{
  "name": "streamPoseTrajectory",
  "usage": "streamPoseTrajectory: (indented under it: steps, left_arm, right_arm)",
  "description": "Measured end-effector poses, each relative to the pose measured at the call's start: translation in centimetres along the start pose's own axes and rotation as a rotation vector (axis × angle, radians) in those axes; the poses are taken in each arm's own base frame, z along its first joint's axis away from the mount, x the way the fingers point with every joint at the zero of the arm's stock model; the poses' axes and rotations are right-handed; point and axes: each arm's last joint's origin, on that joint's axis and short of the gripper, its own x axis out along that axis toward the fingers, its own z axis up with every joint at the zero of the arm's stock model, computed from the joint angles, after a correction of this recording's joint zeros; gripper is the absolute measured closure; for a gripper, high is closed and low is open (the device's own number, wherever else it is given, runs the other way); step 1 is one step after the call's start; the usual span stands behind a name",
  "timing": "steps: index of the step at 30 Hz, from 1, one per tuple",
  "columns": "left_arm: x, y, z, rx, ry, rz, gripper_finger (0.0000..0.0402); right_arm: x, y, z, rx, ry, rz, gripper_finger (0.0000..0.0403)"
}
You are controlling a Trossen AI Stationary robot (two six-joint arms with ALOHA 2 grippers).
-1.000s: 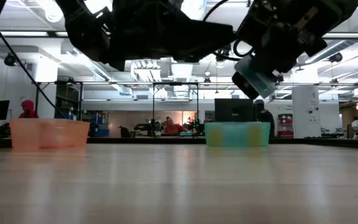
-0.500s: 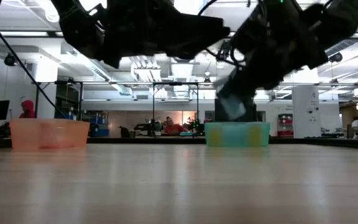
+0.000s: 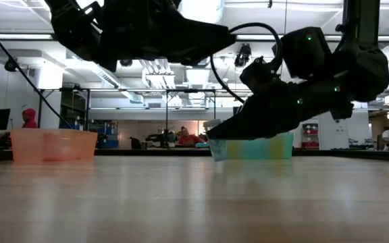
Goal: Pick and place medicine bottles into bin by pill shape (circle, oval)
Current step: Put the blue tablet bottle into the orange bin
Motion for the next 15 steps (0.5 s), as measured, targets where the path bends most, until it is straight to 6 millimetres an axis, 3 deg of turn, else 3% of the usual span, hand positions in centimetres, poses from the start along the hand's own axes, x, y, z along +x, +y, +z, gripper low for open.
streamPoseTrajectory:
  steps: [15]
  left_arm:
    - [-0.1,-0.09,-0.45,-0.012,0.04,0.017,0.0175]
  right_arm:
    - [0.46,-0.14,-1.12,-0.093,-0.021,-0.031,0.0311]
